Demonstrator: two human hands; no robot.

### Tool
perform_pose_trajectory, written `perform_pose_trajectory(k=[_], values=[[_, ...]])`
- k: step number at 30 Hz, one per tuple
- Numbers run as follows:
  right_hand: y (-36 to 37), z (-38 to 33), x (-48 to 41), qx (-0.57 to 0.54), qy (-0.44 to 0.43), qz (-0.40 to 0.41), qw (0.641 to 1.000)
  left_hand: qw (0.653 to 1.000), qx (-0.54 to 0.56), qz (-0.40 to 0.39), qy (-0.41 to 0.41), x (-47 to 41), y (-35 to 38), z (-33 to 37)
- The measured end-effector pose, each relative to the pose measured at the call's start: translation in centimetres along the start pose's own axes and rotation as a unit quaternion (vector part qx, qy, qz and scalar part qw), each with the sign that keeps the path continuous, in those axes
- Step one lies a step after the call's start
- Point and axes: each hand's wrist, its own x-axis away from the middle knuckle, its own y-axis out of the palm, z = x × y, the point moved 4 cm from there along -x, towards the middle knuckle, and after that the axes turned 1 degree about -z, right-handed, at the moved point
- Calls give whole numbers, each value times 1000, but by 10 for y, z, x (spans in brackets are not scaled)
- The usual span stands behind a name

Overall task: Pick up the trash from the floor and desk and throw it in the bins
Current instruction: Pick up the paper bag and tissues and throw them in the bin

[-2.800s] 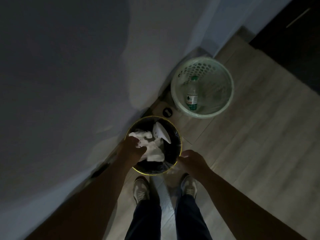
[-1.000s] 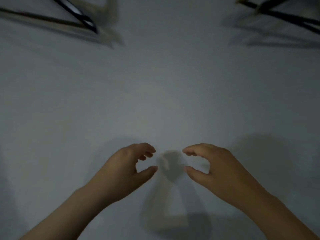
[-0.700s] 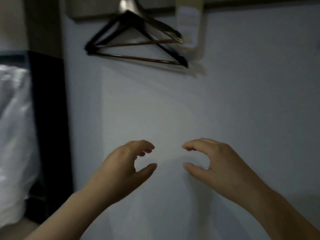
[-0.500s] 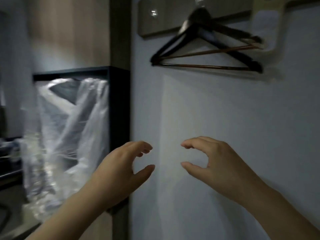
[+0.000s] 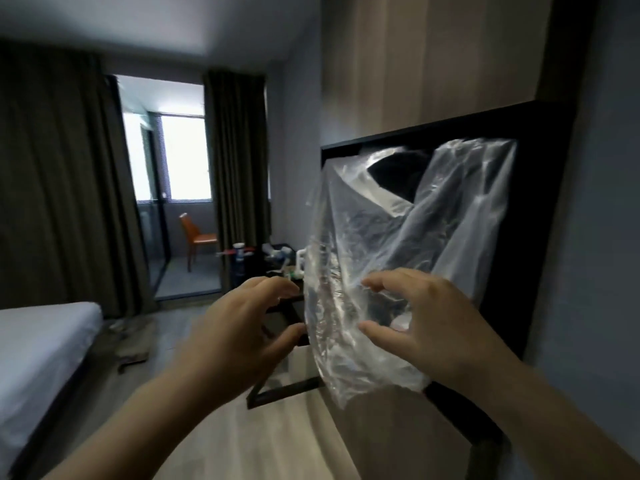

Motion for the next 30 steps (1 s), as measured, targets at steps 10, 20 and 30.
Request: perform_pose_trajectory(k=[10,20,30], values=[[145,-69,-131,-56,-120,-54,990,990,-64,35,-118,11,-26,-164],[290,-101,-287,-120,-192,-105,969,966,-124,35,-226,-26,-38,-339],[442,-135,-398,-130,-212,-180,952,937,-121,29,-326,-28,-24,-513]])
